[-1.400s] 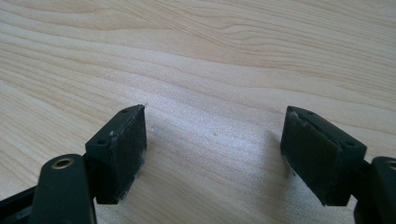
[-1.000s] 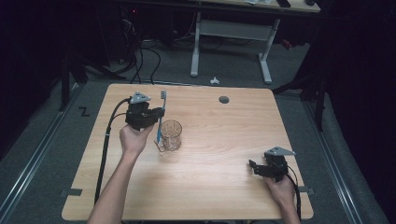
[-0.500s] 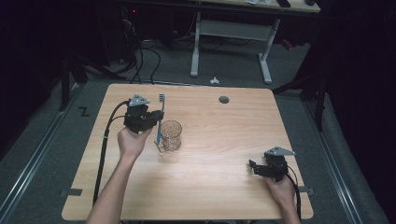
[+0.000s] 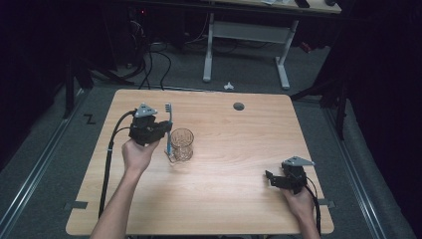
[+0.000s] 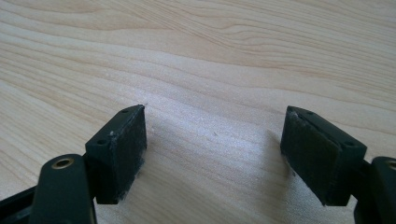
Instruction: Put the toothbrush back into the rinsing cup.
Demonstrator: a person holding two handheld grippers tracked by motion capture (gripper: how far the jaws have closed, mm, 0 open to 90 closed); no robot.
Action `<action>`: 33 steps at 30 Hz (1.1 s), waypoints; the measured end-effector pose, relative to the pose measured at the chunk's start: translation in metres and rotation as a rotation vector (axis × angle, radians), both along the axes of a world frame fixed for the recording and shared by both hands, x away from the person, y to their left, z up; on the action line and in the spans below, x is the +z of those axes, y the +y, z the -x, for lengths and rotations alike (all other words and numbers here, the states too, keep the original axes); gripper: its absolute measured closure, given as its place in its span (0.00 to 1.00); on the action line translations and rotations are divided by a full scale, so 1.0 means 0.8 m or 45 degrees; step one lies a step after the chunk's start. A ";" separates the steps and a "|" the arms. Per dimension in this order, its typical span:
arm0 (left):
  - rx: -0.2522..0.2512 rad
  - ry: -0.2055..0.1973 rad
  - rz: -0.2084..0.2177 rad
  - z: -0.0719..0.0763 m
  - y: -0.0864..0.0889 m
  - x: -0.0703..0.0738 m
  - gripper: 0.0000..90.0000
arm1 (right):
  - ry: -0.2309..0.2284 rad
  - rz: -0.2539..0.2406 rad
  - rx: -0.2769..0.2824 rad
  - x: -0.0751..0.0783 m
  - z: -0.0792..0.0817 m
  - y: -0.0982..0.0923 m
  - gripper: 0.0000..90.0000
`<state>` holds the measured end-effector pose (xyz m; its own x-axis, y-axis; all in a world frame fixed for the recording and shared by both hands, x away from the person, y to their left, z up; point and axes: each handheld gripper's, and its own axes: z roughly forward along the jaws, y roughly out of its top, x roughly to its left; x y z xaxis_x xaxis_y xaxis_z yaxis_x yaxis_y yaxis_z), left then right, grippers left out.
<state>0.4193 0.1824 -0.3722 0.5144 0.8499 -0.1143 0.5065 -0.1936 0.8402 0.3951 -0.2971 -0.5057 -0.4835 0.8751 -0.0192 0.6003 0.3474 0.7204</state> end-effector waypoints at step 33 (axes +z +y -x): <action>-0.011 0.058 -0.008 0.023 0.005 -0.017 0.88 | -0.001 0.000 -0.001 0.000 0.000 0.000 0.25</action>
<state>0.4013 0.1868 -0.3857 0.5159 0.8465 -0.1320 0.5423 -0.2034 0.8152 0.3951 -0.2971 -0.5058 -0.4830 0.8754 -0.0194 0.6000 0.3471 0.7208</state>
